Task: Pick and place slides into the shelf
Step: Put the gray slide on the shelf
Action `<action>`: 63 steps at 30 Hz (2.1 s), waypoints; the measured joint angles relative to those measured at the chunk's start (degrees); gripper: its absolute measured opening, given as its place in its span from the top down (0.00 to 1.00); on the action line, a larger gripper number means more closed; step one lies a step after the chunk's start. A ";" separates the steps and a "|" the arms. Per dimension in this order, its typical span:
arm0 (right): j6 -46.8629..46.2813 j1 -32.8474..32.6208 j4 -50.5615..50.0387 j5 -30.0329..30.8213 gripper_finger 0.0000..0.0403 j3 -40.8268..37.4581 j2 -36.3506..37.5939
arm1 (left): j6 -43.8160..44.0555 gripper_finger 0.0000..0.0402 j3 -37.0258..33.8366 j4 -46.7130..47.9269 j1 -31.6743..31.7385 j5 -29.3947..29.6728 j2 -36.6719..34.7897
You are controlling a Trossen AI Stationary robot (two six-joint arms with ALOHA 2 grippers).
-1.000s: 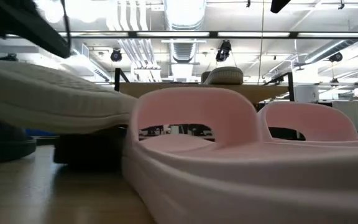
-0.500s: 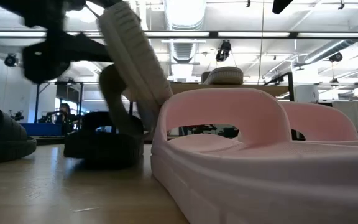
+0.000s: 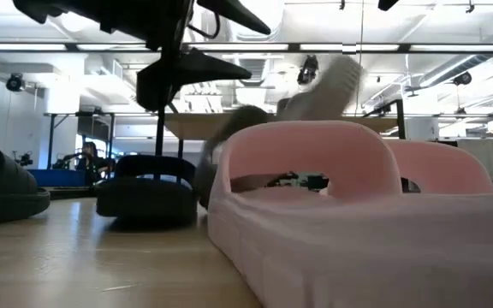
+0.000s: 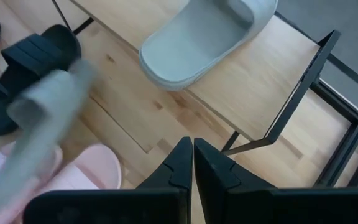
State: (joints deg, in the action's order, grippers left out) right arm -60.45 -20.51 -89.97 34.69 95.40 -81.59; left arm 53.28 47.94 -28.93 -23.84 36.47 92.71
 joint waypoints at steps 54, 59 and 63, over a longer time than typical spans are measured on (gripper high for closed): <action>-17.51 -10.97 35.02 -14.15 0.98 -18.07 4.43 | 6.35 0.76 35.77 79.91 -3.76 -14.38 0.20; -17.61 -10.47 49.75 -13.74 0.98 -25.54 4.42 | 5.79 0.76 33.23 79.23 -5.93 -17.58 -1.80; -28.57 -10.82 50.67 -7.75 0.98 -29.80 4.48 | 7.51 0.76 27.18 77.83 -6.93 -17.85 -4.71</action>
State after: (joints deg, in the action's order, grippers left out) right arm -89.02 -31.33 -39.30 26.94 65.60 -77.11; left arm 60.79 75.12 48.90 -30.77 18.62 88.00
